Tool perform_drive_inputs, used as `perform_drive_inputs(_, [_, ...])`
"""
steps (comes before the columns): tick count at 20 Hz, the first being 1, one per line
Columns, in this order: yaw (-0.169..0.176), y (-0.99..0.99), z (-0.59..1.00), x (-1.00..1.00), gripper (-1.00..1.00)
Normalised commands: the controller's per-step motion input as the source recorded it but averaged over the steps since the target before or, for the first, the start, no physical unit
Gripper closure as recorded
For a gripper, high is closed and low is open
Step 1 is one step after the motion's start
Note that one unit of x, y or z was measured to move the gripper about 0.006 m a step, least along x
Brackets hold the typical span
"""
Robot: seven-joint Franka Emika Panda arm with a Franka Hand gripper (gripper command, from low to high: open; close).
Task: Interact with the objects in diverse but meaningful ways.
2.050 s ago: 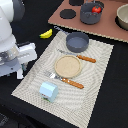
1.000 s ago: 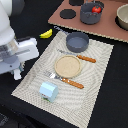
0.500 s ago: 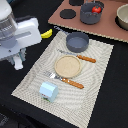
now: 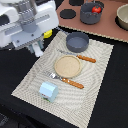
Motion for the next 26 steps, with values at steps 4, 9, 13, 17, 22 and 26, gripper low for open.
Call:
perform_drive_inputs(4, [0.0,0.27,-0.04,0.52,1.0])
perform_drive_inputs(9, [0.0,0.06,-0.21,0.35,1.0])
perform_drive_inputs(13, [0.0,0.17,-0.23,0.33,1.0])
perform_drive_inputs(17, [0.0,0.14,-0.28,0.19,1.0])
perform_drive_inputs(22, [0.01,0.23,-0.16,0.27,1.0])
perform_drive_inputs(26, [0.005,0.15,-0.23,0.17,1.0])
